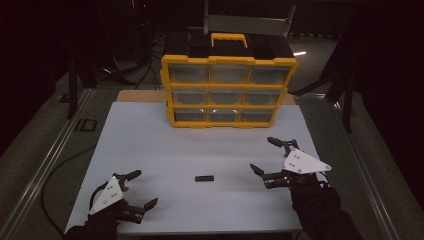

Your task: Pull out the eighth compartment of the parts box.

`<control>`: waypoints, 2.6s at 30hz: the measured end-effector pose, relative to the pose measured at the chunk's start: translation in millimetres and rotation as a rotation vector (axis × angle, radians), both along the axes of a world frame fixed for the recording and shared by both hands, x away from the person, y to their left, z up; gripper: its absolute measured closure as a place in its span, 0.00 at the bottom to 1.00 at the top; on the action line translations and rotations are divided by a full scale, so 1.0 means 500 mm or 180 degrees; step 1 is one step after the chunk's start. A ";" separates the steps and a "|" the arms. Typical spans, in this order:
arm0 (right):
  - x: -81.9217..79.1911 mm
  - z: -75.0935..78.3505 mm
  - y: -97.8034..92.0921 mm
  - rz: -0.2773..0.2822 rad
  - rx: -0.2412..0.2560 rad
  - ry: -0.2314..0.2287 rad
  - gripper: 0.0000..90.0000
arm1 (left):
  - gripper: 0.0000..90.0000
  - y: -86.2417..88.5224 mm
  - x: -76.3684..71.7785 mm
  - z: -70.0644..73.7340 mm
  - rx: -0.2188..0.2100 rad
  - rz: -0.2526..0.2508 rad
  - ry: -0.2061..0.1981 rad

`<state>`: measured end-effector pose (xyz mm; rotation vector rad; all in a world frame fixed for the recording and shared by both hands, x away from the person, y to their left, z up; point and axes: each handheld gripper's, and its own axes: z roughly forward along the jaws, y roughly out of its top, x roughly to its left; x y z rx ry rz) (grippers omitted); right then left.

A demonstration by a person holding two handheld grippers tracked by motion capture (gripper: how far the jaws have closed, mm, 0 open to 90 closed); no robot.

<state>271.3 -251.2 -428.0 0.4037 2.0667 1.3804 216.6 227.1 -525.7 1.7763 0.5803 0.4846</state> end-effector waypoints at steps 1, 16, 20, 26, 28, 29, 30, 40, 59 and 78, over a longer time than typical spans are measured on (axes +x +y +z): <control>0.007 0.001 0.006 0.0011 -0.0012 -0.0004 0.10 | 0.00 0.000 0.000 0.000 0.0000 0.0000 -0.0002; 0.052 -0.009 0.046 0.0089 -0.0089 -0.0102 0.10 | 0.00 -0.001 0.001 -0.001 0.0006 -0.0029 0.0004; 0.064 -0.014 0.060 0.0119 -0.0161 -0.0165 0.11 | 0.00 -0.003 0.001 -0.001 0.0020 -0.0039 0.0002; 0.083 -0.017 0.082 0.0144 -0.0301 -0.0289 0.11 | 0.00 -0.003 0.002 -0.001 0.0011 -0.0048 0.0011; 0.089 -0.019 0.088 0.0148 -0.0346 -0.0343 0.11 | 0.00 -0.002 0.001 -0.001 0.0018 -0.0053 0.0007; 0.091 -0.019 0.092 0.0146 -0.0386 -0.0352 0.11 | 0.00 -0.003 0.001 -0.001 0.0018 -0.0055 0.0007; 0.094 -0.021 0.095 0.0145 -0.0427 -0.0376 0.11 | 0.00 -0.002 0.001 -0.001 0.0017 -0.0053 0.0006; 0.123 -0.020 0.116 0.0136 -0.0703 -0.0530 0.11 | 0.00 -0.003 0.002 -0.001 0.0023 -0.0056 0.0004; 0.189 -0.045 0.143 0.0040 -0.1141 -0.0739 0.14 | 0.00 -0.003 0.002 -0.002 0.0014 -0.0068 0.0013; 0.244 -0.099 0.192 -0.0178 -0.1939 -0.0905 0.14 | 0.00 -0.002 0.003 -0.002 0.0001 -0.0083 0.0024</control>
